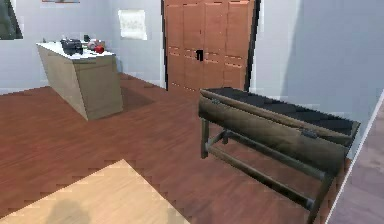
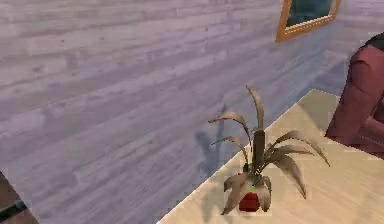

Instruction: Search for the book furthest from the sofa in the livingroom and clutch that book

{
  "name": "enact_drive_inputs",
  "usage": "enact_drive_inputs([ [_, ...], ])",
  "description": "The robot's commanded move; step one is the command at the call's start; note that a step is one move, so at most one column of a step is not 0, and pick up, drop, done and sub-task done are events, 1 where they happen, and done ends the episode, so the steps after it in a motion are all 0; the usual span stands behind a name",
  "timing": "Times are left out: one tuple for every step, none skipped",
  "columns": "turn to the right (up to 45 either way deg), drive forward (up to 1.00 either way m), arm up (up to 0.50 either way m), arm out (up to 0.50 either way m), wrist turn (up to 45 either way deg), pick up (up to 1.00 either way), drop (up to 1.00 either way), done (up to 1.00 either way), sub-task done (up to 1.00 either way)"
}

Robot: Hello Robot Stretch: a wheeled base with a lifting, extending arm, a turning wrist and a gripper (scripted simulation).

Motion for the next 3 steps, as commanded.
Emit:
enact_drive_inputs([
  [0.0, 0.6, 0.0, 0.0, 0.0, 0.0, 0.0, 0.0, 0.0],
  [-42.0, 0.0, 0.0, 0.0, 0.0, 0.0, 0.0, 0.0, 0.0],
  [0.0, 0.75, 0.0, 0.0, 0.0, 0.0, 0.0, 0.0, 0.0],
])
